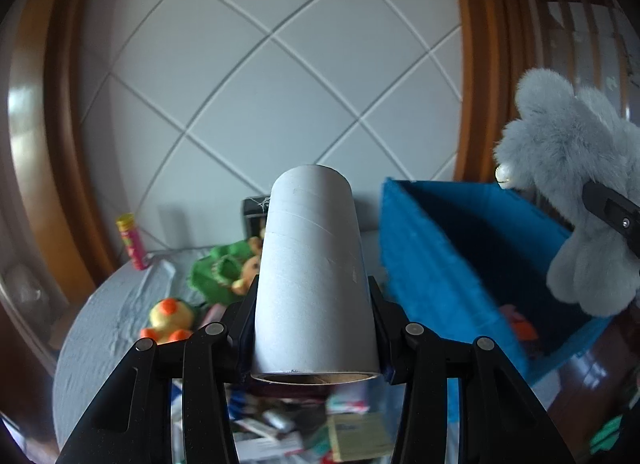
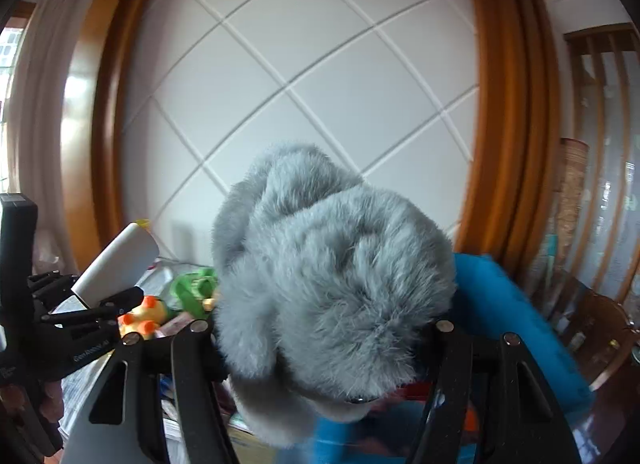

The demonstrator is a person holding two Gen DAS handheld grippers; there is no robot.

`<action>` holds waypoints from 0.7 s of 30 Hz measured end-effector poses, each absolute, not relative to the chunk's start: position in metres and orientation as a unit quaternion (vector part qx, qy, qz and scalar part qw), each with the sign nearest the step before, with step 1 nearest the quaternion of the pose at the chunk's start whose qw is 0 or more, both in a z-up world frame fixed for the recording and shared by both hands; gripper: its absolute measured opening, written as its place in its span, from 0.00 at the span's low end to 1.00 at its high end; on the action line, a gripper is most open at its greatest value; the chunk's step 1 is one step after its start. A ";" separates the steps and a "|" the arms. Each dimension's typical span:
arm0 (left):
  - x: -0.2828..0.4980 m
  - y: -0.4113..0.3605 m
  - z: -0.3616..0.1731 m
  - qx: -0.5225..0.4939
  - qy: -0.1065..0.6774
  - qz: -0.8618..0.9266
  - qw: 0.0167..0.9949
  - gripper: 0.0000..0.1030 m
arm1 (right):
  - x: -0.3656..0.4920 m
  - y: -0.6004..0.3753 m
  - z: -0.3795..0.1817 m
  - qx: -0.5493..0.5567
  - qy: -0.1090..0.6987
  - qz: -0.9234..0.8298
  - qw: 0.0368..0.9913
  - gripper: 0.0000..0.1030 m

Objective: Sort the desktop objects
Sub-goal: 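Carry the paper cup with the left tool while the right tool carries the grey fluffy item over the crate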

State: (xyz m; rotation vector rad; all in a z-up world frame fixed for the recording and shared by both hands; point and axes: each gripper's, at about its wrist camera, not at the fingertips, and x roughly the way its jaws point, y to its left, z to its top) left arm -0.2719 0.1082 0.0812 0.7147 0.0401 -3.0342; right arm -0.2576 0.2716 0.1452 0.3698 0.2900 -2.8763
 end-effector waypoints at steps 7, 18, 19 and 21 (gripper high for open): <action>-0.301 0.201 0.107 0.231 -0.006 -0.972 -0.038 0.44 | -0.271 0.366 0.169 0.126 0.086 -0.987 0.057 0.61; -0.352 0.293 0.095 0.242 -0.016 -0.965 -0.103 0.44 | -0.306 0.463 0.152 0.169 0.062 -0.984 -0.004 0.61; -0.356 0.296 0.092 0.245 -0.017 -0.964 -0.104 0.44 | -0.311 0.469 0.148 0.170 0.060 -0.984 -0.006 0.61; -0.361 0.308 0.088 0.258 -0.021 -0.960 -0.107 0.44 | -0.317 0.481 0.144 0.177 0.056 -0.982 -0.004 0.61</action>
